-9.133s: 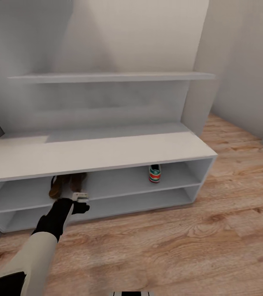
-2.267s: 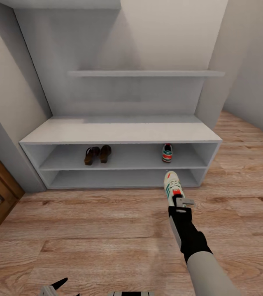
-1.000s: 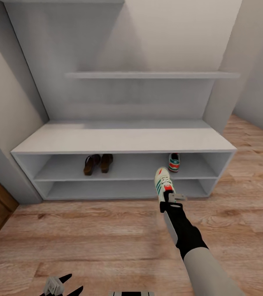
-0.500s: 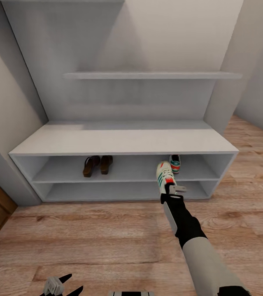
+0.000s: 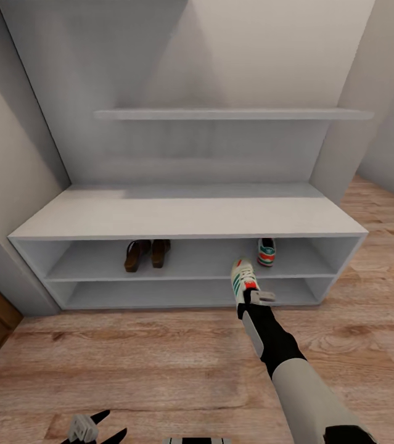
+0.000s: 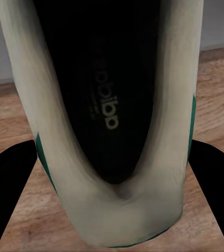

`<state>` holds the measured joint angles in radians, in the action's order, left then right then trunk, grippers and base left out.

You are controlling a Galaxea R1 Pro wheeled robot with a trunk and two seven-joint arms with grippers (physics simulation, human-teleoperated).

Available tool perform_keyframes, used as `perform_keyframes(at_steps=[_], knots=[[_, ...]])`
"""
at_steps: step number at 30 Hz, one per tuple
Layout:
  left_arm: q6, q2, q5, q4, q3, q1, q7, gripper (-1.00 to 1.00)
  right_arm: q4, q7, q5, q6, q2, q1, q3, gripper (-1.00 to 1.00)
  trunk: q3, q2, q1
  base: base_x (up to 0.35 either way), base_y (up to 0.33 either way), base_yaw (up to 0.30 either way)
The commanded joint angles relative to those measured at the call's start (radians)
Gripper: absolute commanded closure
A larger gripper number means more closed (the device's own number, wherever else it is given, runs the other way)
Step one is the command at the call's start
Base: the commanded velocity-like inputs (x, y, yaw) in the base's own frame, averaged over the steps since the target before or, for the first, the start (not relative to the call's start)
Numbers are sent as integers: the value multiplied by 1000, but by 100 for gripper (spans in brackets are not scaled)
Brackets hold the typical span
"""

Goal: Pick up the two gym shoes and the two sandals from the corridor floor and place them onto the hallstand (shoe rack) in the corridor, making sure they are on the rack and not on the floor. Arrange them so the two gym shoes are next to each other and the two sandals are next to each other.

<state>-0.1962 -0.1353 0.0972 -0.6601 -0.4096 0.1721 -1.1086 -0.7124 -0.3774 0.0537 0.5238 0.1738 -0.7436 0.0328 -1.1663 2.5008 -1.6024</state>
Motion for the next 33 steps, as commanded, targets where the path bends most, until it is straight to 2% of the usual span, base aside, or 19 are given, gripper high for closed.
perform_keyframes(at_steps=[1, 3, 7, 16, 33], knots=[[-9, 1, 10, -4, -5, 1, -3, -100, -2, -4, 6, 3, 1, 0, 2, 100, -1, 0, 0, 4, 2, 0], [-8, -1, 10, -7, -6, 1, -2, -100, -1, -5, 6, 3, 1, 0, 2, 100, -1, 0, 0, 2, 1, 0], [-8, -1, 10, -8, -6, 1, -2, -100, -3, -5, 6, 4, 1, -1, 2, 100, -17, 1, -2, 0, 0, 0], [-8, -2, 6, -9, -7, -1, -3, -100, -23, -5, 5, 4, 1, 0, 2, 100, -28, 1, -2, 14, 0, 0], [-6, -2, 5, -9, -8, 0, -2, -100, -24, -5, 5, 5, 1, 0, 4, 100, -30, 1, -2, 182, -25, 0]])
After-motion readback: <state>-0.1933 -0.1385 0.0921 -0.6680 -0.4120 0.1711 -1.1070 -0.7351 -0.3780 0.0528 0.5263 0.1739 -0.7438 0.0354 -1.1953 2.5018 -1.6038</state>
